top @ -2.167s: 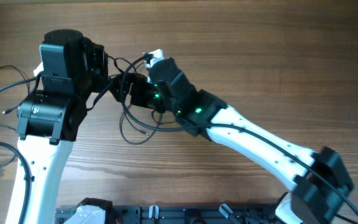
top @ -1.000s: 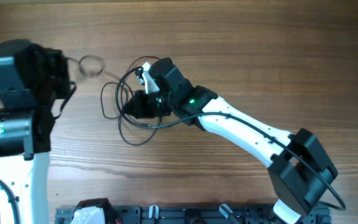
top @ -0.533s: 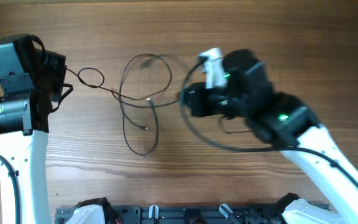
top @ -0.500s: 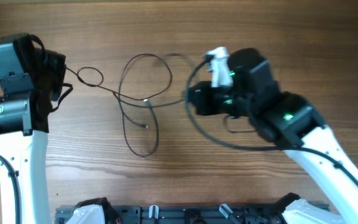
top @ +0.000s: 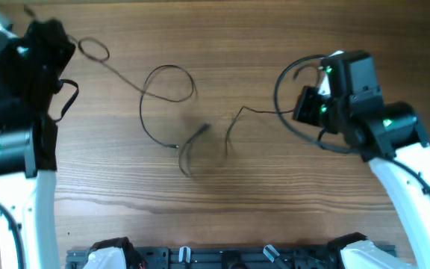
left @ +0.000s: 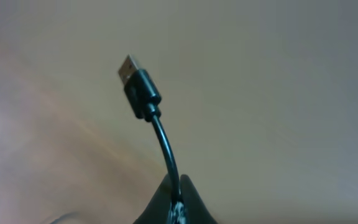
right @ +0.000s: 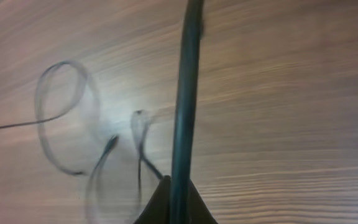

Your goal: Untangle cables

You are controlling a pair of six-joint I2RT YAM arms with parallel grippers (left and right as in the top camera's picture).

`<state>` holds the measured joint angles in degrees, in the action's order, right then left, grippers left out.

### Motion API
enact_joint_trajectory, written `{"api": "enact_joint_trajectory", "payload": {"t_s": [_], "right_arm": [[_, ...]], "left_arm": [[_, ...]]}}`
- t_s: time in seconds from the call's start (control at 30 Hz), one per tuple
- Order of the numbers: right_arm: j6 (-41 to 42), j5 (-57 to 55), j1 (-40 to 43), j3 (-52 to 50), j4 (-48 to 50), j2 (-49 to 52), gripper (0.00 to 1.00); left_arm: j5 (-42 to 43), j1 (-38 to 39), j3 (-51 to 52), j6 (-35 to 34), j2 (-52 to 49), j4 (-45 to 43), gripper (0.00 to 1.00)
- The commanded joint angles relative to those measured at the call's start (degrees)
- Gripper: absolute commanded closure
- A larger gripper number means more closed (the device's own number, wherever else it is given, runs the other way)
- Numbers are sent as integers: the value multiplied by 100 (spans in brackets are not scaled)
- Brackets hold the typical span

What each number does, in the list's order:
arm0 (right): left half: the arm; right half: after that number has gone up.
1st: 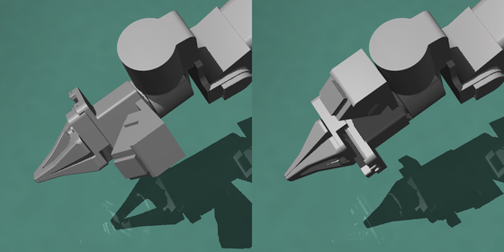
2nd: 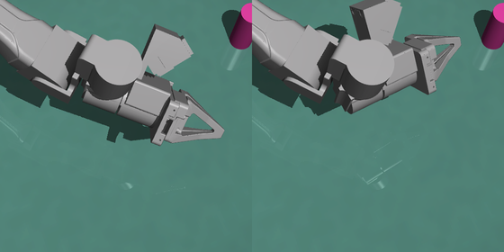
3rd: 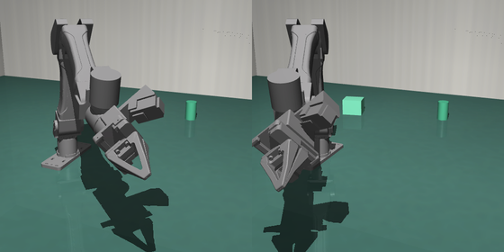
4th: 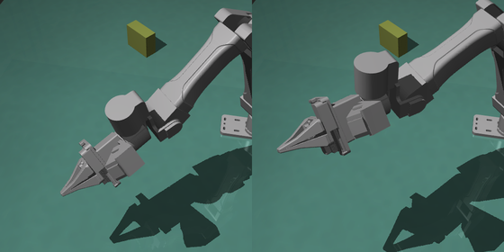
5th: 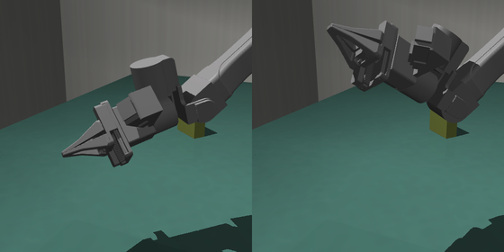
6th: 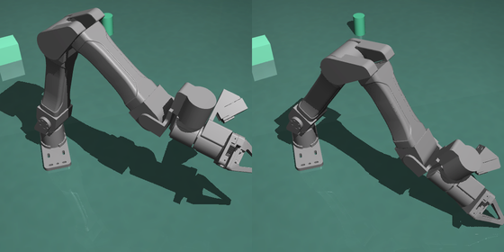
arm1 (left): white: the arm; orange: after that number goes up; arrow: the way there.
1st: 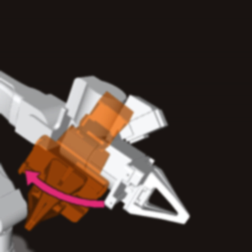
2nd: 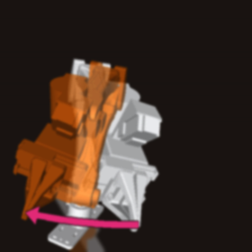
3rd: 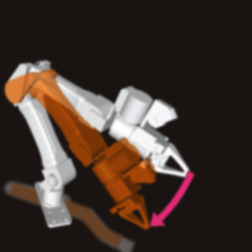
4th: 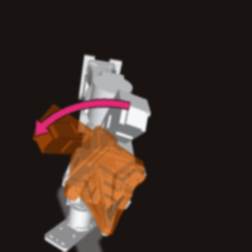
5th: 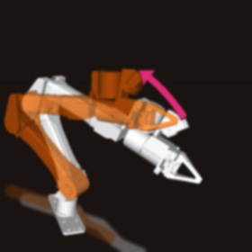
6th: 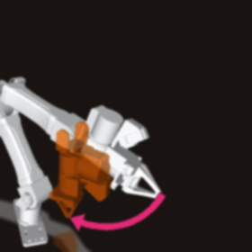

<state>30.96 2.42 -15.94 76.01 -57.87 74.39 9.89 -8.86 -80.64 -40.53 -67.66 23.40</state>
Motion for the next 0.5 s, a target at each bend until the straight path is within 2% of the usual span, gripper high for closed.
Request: {"api": "enact_joint_trajectory", "payload": {"t_s": [0.0,0.2,0.3,0.47], "right_arm": [[-289,-98,205,2,-7,498,96],[-404,-61,216,2,0,1432,96],[-656,378,216,2,61,1849,96],[-699,575,214,2,155,2055,96]], "left_arm": [[1580,-31,-131,682,496,-796,96],[1659,-280,-955,734,474,-562,96],[1663,-813,-1449,772,234,-260,96],[1482,-1792,-2100,1228,-402,409,96]]}}
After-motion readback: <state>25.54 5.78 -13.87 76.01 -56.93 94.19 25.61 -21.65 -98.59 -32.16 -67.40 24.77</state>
